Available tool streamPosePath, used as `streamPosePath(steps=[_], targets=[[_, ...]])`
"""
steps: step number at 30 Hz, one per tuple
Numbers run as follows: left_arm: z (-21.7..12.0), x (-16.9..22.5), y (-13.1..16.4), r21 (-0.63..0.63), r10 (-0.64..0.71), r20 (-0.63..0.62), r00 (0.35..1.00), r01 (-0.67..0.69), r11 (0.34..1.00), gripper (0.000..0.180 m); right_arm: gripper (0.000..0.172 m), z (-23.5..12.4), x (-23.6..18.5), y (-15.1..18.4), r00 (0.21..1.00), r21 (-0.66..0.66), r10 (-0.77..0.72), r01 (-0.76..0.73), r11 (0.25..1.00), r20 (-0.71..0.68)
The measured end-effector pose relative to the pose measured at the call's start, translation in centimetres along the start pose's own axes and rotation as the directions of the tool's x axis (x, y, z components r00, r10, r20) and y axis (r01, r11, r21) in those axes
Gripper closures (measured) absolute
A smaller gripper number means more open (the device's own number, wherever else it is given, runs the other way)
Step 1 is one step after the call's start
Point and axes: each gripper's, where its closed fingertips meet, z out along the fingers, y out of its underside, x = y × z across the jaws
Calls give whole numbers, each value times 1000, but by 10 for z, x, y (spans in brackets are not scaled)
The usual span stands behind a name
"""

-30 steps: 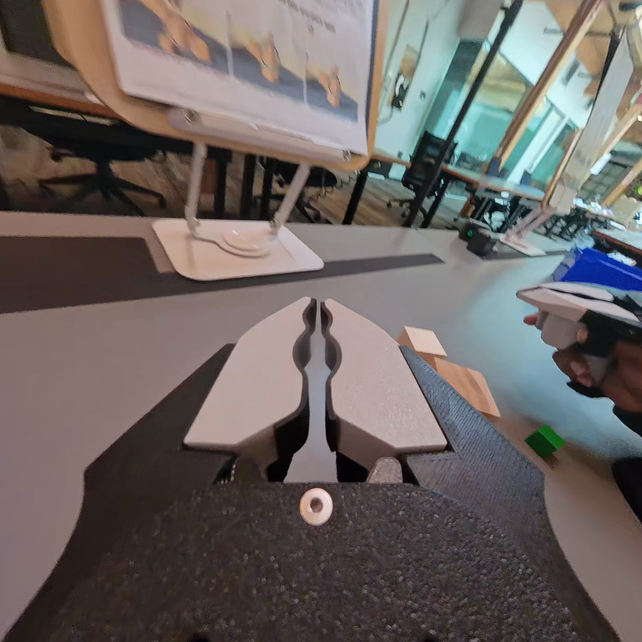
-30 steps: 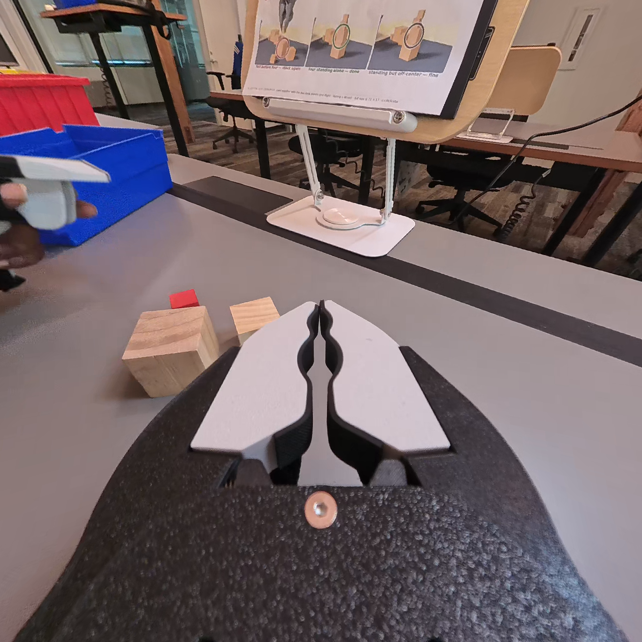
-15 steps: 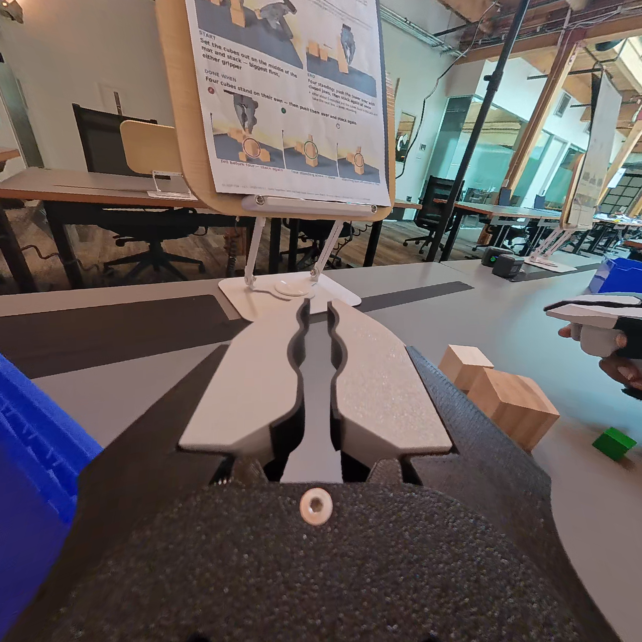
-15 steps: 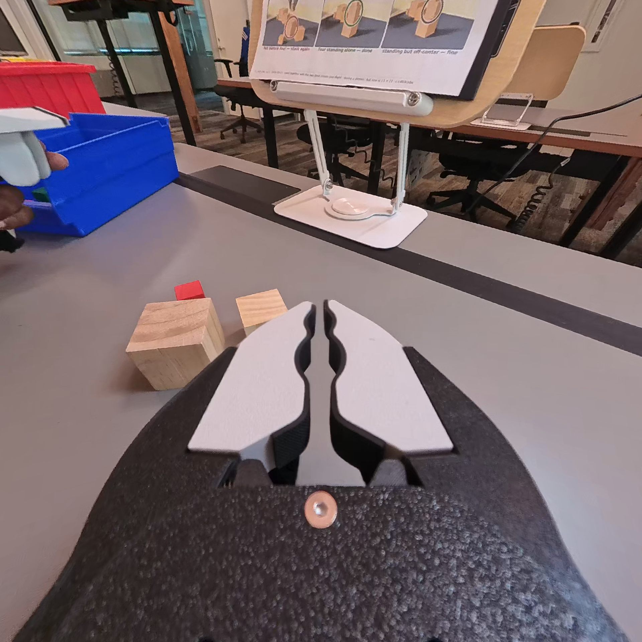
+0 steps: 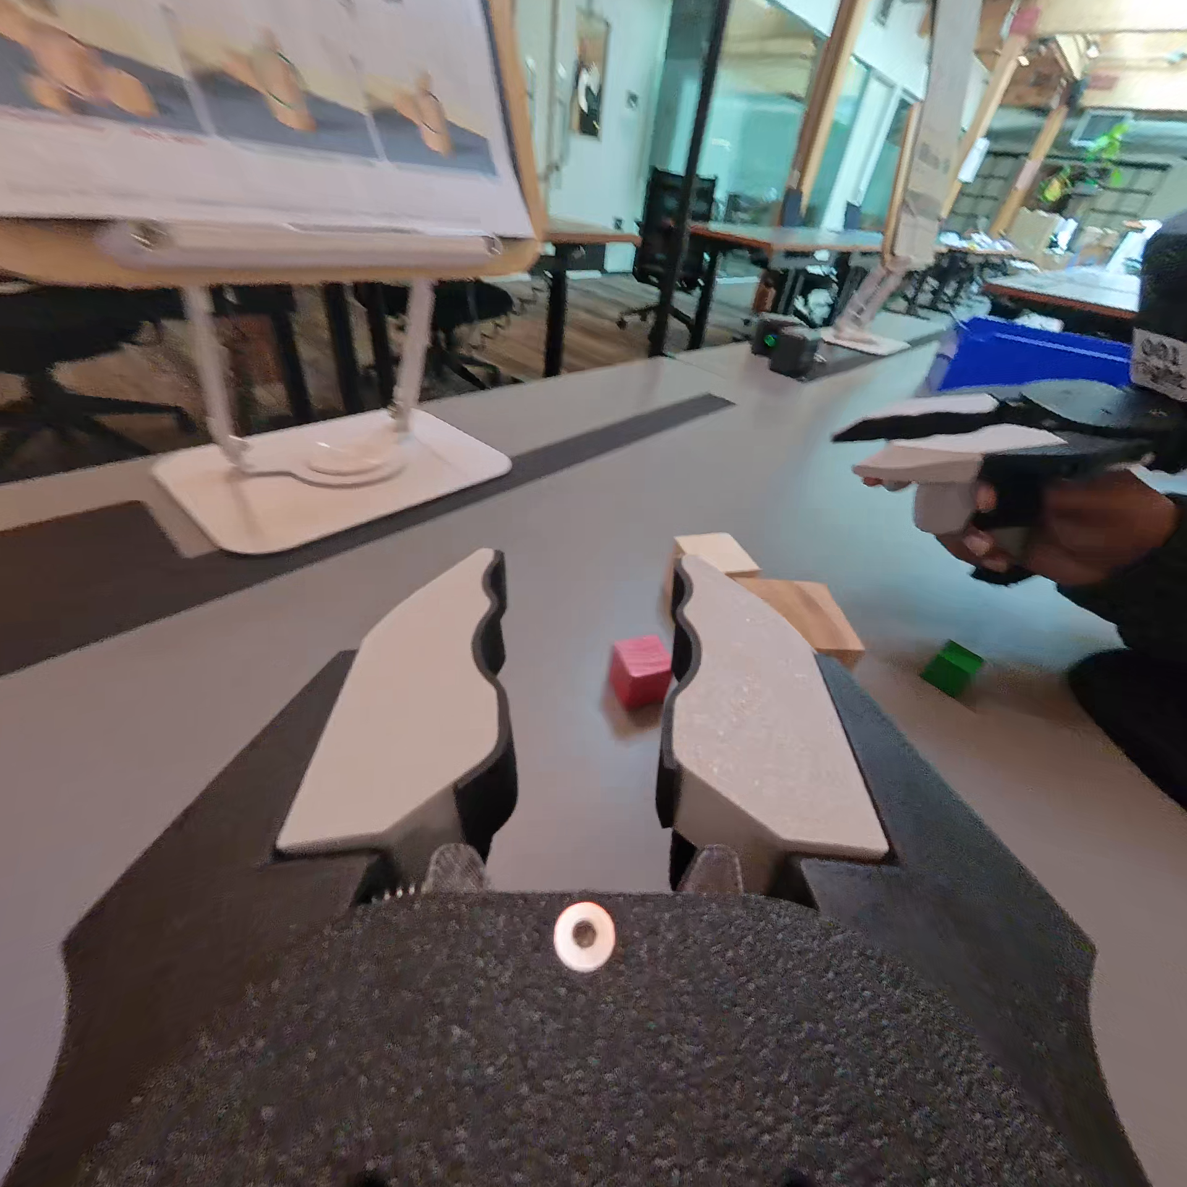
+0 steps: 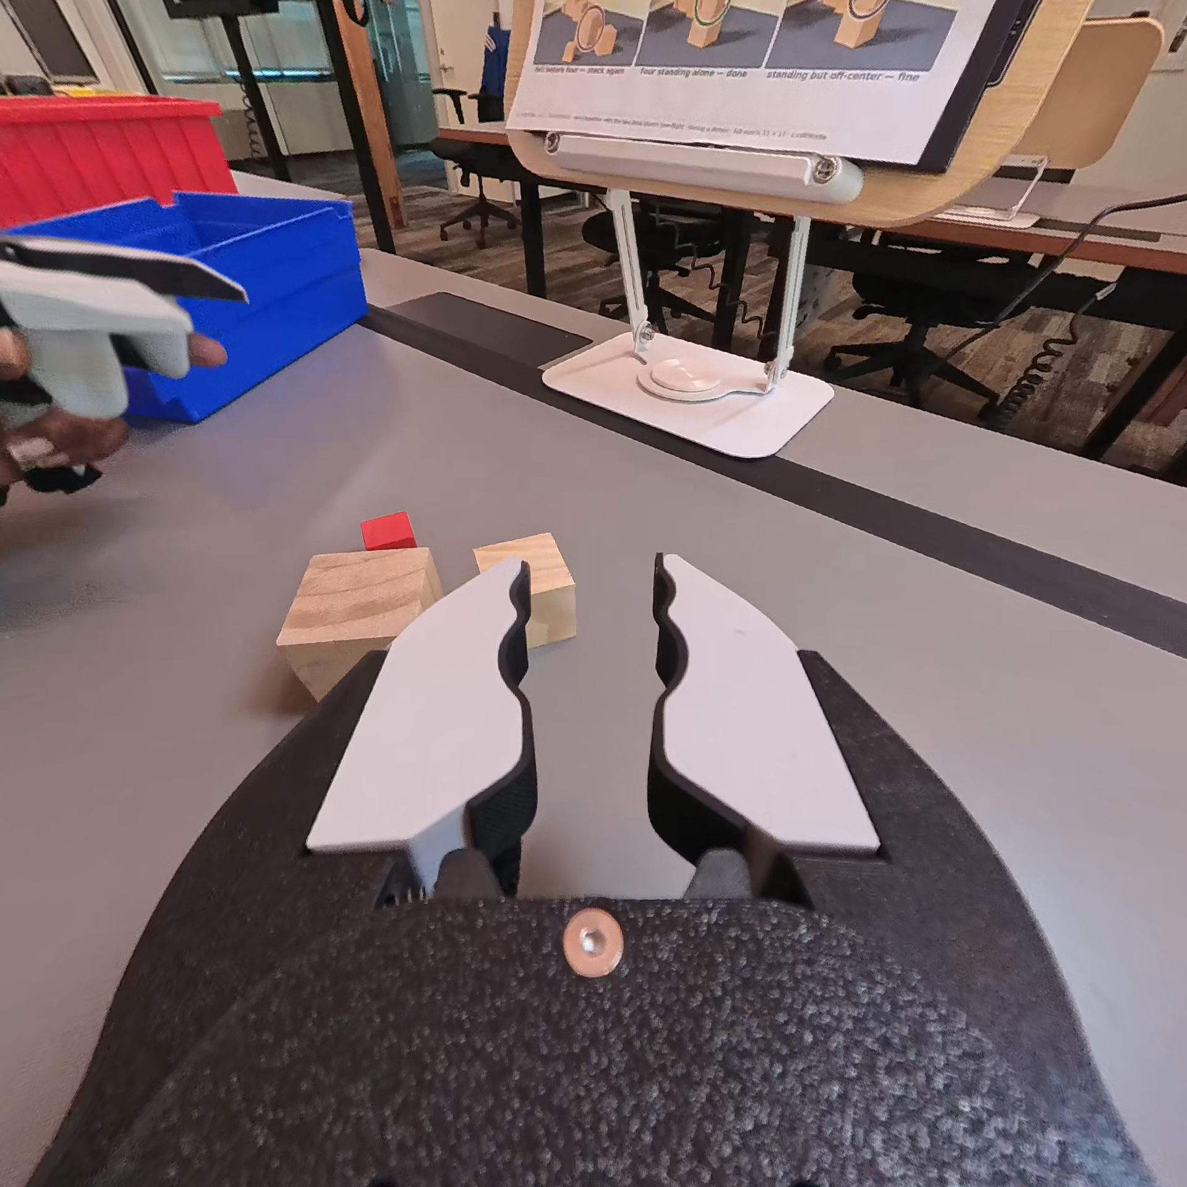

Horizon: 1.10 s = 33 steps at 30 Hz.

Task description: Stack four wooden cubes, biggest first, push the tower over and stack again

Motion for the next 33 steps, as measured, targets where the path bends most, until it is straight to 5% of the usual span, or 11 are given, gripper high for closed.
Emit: streamPosePath(steps=[10,13,18,22,26,33], targets=[[78,93,83,-395,154,-31,988,-154,906,86,136,-2,2,-3,1000,7,12,-12,1000,-11],[86,100,103,-491,141,-103,985,-174,854,115,137,-2,2,-3,1000,4,7,-7,1000,-12],[61,100,70,-370,141,-309,941,-255,893,117,140,-5,3,-6,1000,14,8,-8,1000,-12],[8,101,40,-208,103,-559,823,-259,943,117,142,-6,3,-9,1000,27,10,-10,1000,-6],[-22,81,62,-245,63,-626,777,-273,930,117,143,-5,2,-6,1000,19,12,-12,1000,3],[-19,77,91,-316,77,-643,762,-356,880,117,143,-4,2,-5,1000,14,15,-15,1000,5]])
